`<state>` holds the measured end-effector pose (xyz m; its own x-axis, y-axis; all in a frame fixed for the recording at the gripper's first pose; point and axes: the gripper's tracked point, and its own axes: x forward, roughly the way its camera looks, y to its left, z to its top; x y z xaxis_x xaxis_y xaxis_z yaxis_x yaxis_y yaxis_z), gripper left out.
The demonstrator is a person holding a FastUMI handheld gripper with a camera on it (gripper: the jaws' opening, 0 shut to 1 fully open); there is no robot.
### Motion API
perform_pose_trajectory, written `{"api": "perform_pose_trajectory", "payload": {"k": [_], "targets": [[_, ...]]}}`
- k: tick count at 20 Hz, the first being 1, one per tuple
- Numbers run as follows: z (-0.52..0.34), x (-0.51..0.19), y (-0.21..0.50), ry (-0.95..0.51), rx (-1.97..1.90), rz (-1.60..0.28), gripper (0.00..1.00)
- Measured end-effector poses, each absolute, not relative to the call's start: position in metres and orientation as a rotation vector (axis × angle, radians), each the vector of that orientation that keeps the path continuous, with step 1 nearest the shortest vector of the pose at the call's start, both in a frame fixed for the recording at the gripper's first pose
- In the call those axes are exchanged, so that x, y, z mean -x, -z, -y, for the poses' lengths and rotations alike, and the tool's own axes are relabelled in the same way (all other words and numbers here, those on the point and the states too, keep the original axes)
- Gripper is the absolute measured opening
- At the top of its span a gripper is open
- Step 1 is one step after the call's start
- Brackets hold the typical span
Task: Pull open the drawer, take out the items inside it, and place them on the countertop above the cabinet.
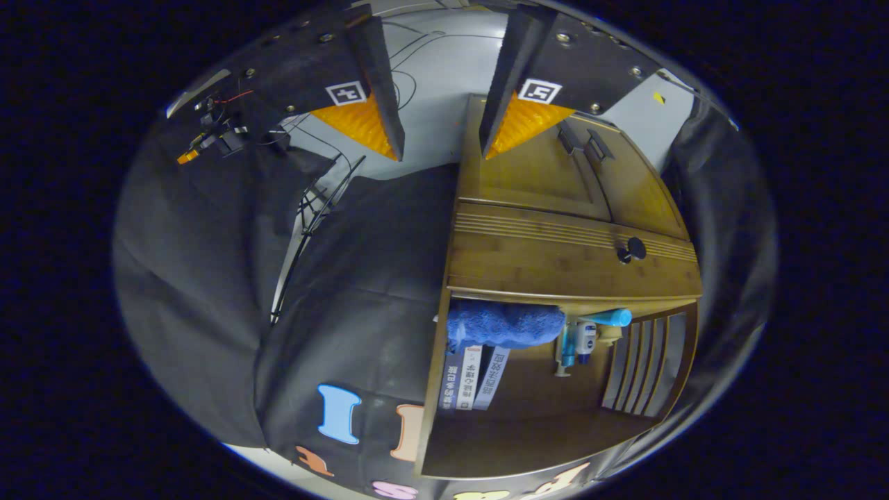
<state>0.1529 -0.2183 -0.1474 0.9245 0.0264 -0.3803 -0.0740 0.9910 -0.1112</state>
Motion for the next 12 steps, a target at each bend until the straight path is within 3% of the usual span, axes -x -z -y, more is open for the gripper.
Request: {"api": "perform_pose_trajectory", "payload": {"k": [12], "targets": [[0.234,-0.162,0.150,-0.045,0.083,-0.354,0.65]]}}
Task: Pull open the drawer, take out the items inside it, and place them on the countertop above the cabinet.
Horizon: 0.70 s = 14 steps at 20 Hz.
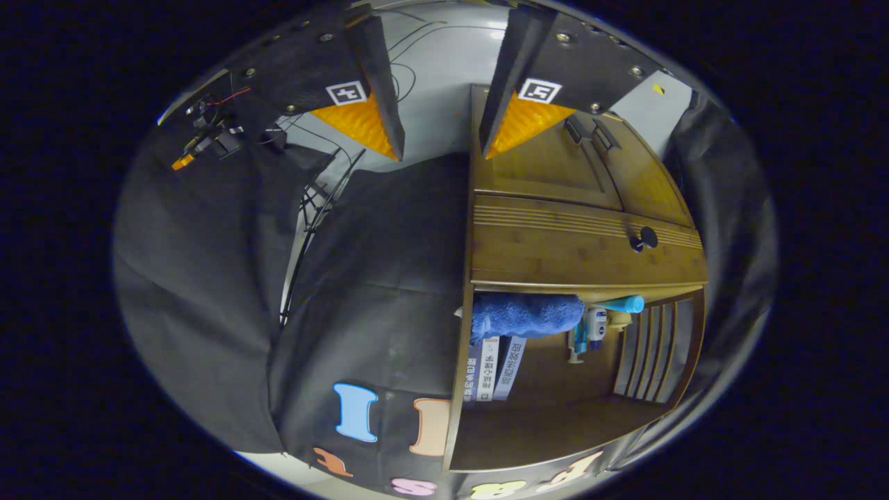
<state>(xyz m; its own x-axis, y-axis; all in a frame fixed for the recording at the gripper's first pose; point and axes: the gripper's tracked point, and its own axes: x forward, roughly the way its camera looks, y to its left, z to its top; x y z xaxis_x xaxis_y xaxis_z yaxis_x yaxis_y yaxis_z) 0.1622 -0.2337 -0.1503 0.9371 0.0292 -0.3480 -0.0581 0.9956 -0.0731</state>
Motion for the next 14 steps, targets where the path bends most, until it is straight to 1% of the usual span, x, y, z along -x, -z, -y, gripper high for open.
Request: {"api": "perform_pose_trajectory", "payload": {"k": [14], "targets": [[0.2360,-0.1627,0.1550,-0.053,0.070,-0.361,0.65]]}}
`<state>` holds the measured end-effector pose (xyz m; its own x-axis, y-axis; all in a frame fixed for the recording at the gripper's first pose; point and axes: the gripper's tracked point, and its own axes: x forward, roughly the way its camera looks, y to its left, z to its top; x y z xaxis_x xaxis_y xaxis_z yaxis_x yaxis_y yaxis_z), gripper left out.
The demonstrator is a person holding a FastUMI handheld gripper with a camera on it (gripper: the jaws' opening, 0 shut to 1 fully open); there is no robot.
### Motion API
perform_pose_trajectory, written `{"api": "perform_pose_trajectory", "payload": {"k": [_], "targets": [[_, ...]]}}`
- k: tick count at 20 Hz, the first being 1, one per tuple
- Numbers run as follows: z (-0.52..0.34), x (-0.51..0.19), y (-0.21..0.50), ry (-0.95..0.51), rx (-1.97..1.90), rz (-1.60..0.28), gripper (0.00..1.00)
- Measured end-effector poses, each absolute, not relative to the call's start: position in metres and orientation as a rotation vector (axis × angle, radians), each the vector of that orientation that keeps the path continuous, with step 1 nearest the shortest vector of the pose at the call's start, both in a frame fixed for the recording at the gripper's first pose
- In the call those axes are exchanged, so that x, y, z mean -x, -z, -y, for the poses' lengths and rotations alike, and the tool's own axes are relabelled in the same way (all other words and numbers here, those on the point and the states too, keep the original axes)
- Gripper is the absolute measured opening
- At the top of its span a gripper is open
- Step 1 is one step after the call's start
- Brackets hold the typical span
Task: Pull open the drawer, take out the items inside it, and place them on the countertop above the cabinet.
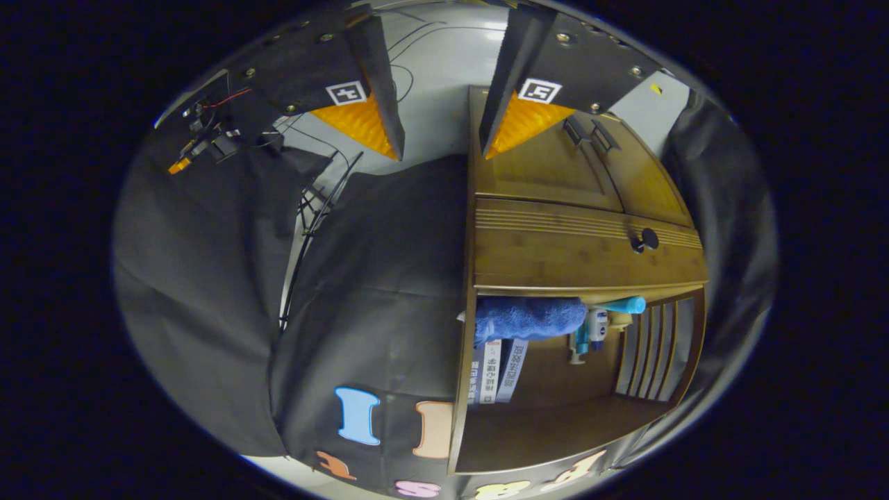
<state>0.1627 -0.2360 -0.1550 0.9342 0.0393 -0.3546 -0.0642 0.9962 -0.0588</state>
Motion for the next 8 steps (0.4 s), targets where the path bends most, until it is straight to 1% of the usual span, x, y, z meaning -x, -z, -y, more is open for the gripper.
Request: {"api": "perform_pose_trajectory", "payload": {"k": [8], "targets": [[0.2412,-0.1581,0.1545,-0.060,0.069,-0.341,0.65]]}}
